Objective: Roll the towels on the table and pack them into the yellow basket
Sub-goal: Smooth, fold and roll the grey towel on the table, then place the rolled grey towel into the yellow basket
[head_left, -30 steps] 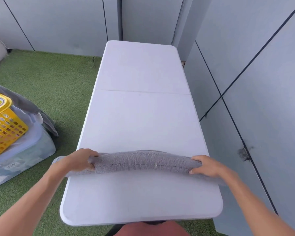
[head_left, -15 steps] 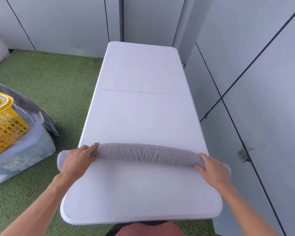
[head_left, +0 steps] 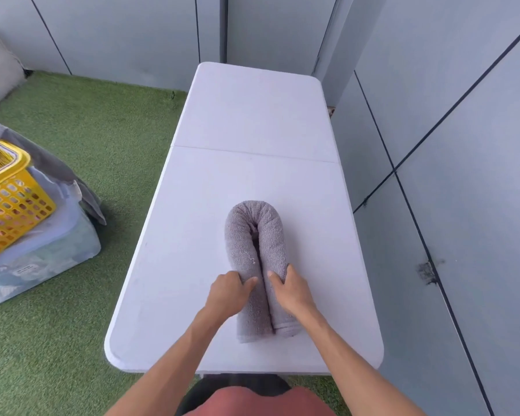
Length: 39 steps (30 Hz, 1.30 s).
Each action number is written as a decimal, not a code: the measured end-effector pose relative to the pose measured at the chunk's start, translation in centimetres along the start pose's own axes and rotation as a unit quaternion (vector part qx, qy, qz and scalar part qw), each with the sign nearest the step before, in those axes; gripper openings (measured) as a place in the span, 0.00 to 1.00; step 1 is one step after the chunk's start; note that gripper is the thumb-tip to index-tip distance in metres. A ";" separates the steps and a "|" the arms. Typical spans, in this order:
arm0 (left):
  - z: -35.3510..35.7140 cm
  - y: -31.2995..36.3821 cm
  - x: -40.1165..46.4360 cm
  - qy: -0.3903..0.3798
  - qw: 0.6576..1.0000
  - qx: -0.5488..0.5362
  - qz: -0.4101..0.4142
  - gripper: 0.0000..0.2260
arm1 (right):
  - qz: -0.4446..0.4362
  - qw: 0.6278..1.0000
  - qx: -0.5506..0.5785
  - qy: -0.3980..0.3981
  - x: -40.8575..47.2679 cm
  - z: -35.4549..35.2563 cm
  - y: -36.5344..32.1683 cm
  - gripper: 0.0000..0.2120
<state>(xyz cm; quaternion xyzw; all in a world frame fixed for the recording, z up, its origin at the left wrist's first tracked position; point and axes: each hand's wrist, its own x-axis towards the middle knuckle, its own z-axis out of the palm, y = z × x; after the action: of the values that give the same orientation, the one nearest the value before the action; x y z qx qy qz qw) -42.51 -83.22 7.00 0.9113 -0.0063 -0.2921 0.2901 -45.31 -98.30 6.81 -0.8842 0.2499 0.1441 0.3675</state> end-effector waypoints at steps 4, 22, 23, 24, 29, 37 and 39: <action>0.3 0.4 0.1 -0.067 0.988 -0.130 -0.047 0.19 | -0.012 0.999 0.016 -0.035 -0.5 -1.3 1.4 0.25; -2.1 -1.1 -0.2 -0.169 0.964 -0.192 -0.079 0.16 | -0.022 0.987 -0.160 0.004 -2.9 3.0 0.0 0.56; -2.9 -2.0 -0.3 -0.157 0.964 -0.201 -0.077 0.16 | -0.027 0.989 -0.148 0.006 -2.7 3.8 -0.9 0.56; -3.9 -3.1 -0.5 -0.145 0.965 -0.207 -0.076 0.17 | -0.032 0.990 -0.138 0.007 -2.7 4.8 -2.0 0.57; -10.0 -11.8 -0.9 -0.074 0.965 -0.244 -0.066 0.19 | -0.092 0.988 -0.121 -0.012 -2.8 11.4 -10.2 0.58; -25.6 -33.3 -4.3 0.107 0.965 -0.217 -0.100 0.18 | -0.195 0.971 -0.069 -0.122 -6.5 27.9 -29.7 0.57; -29.2 -38.2 -5.3 0.184 0.954 -0.208 -0.114 0.15 | -0.213 0.964 -0.070 -0.140 -7.4 31.7 -34.1 0.55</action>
<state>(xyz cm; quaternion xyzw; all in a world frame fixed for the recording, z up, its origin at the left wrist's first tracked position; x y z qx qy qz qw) -37.34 -35.17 8.75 0.8635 0.2119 -0.1455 0.4339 -35.01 -52.33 7.98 -0.9116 -0.0087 0.2022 0.3579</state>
